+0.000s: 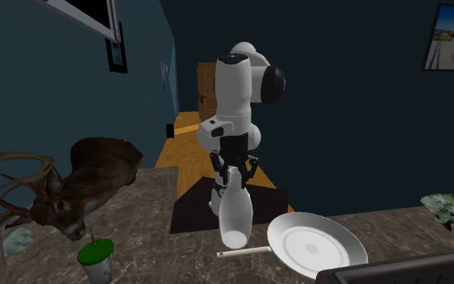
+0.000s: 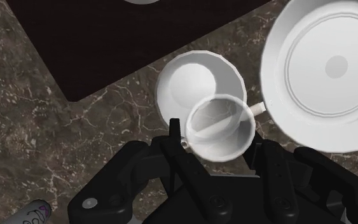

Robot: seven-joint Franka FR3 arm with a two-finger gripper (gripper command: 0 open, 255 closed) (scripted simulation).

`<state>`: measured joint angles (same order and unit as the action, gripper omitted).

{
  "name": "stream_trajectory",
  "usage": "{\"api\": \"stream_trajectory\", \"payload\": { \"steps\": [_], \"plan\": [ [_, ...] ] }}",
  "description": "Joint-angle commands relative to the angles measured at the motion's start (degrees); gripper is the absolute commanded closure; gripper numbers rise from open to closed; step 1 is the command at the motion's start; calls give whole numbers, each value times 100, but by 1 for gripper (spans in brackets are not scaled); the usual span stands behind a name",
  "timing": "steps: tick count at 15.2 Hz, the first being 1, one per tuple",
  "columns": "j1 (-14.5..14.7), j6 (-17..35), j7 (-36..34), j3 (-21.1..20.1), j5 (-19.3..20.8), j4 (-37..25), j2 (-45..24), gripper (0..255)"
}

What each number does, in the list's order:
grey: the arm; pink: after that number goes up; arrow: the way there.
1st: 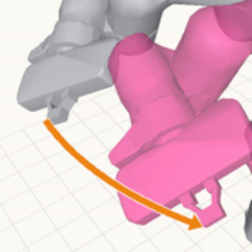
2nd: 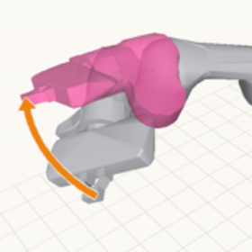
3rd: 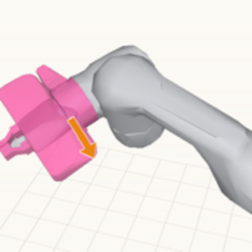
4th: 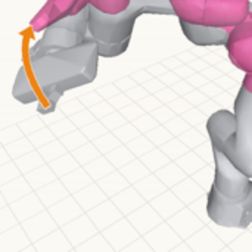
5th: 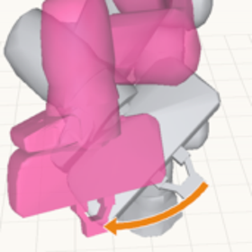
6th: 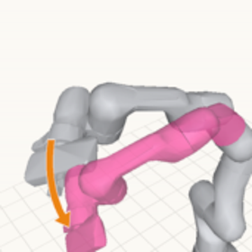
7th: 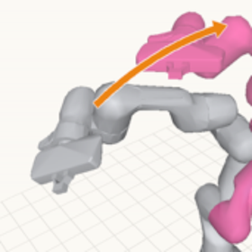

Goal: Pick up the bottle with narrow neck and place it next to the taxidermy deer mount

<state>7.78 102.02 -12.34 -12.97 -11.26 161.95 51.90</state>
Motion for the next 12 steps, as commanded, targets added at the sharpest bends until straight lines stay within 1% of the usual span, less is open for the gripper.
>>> {"api": "stream_trajectory", "payload": {
  "steps": [1, 2, 12],
  "plan": [
    [0, 0, 0, 0, 0, 3, -1, 255],
    [0, 1, 0, -1, 0, 2, -3, 255],
    [-58, -819, -24, 139, 141, -712, 105, 255]
  ]
}}
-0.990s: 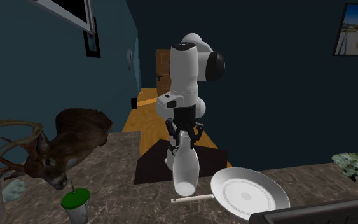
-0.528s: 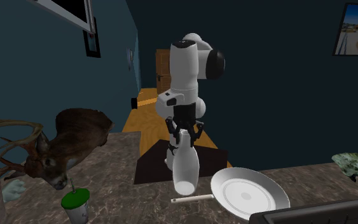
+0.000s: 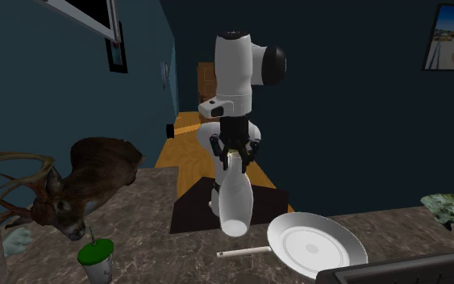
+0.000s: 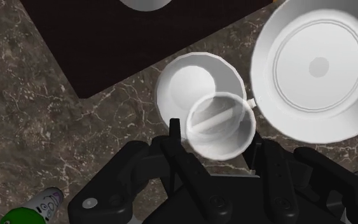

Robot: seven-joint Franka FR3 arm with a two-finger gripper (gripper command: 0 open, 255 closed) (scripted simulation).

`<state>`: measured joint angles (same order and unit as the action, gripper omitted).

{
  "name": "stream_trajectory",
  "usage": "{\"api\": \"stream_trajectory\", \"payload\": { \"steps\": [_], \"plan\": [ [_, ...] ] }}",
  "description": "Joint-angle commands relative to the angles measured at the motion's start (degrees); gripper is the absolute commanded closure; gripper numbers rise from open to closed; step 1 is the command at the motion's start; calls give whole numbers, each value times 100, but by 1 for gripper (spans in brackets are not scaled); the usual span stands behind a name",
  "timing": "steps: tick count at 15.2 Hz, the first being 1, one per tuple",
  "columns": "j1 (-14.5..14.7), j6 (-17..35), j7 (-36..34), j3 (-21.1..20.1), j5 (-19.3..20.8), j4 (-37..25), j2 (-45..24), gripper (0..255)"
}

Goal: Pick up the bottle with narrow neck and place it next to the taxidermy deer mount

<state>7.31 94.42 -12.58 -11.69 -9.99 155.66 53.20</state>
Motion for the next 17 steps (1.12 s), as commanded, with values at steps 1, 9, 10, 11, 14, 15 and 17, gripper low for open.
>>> {"api": "stream_trajectory", "payload": {
  "steps": [1, 9, 10, 11, 14, 15, 17],
  "plan": [
    [-16, -135, -3, 23, 27, -159, -24, 255],
    [-55, -722, -23, 114, 116, -795, -72, 255],
    [-60, -793, -25, 124, 126, -877, -84, 255],
    [-65, -863, -28, 134, 136, -961, -97, 255],
    [-78, -1071, -37, 162, 164, -1216, -144, 255],
    [-82, -1140, -39, 171, 173, -1303, -162, 255],
    [-90, -1276, -45, 188, 190, -1478, -202, 255]
  ]
}}
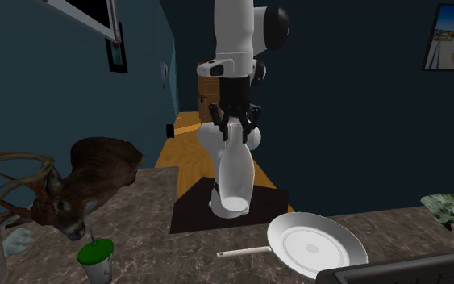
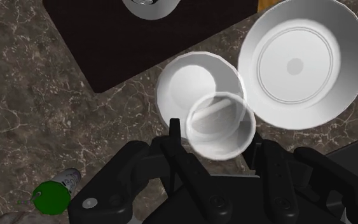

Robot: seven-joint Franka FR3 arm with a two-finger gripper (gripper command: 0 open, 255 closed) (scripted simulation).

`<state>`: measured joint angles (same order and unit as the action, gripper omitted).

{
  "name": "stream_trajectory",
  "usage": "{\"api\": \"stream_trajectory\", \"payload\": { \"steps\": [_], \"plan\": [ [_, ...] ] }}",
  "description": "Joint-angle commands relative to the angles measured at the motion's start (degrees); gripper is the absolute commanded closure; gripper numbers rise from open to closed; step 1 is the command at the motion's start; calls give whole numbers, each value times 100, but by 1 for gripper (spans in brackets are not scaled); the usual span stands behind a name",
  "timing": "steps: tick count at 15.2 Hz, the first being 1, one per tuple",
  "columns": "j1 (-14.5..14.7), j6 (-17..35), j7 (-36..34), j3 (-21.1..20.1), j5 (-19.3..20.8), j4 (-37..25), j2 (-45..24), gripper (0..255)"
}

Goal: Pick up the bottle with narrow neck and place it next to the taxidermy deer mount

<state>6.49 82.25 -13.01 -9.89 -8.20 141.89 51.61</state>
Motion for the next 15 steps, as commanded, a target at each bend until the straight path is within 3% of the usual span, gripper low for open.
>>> {"api": "stream_trajectory", "payload": {
  "steps": [1, 15],
  "plan": [
    [-12, -127, -5, 17, 19, -190, -64, 255],
    [-63, -1054, -54, 110, 114, -1517, -464, 255]
  ]
}}
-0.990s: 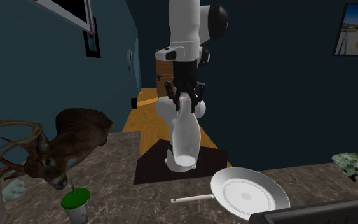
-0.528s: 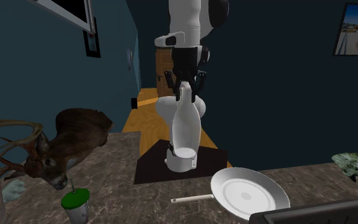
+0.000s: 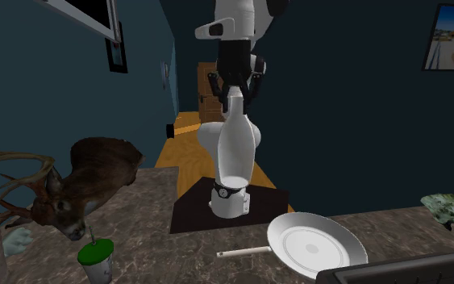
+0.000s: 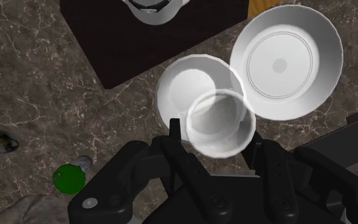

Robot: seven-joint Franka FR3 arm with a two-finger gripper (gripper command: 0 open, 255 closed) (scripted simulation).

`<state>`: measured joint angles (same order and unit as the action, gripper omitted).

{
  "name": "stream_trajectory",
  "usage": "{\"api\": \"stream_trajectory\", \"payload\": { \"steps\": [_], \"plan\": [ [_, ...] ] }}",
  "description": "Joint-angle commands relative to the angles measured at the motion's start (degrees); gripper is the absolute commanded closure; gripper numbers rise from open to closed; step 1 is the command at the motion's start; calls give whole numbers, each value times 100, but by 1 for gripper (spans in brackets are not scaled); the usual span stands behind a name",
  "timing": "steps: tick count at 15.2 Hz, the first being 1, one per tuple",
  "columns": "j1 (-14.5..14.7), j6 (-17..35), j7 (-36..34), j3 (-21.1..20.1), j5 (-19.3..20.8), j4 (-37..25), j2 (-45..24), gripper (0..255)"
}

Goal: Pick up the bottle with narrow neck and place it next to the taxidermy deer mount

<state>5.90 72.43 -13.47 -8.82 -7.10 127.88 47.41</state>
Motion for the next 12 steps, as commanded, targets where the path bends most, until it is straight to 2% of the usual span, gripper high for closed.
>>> {"api": "stream_trajectory", "payload": {
  "steps": [1, 12],
  "plan": [
    [-7, -138, -13, 7, 9, -217, -79, 255],
    [-42, -872, -66, 50, 59, -1403, -531, 255]
  ]
}}
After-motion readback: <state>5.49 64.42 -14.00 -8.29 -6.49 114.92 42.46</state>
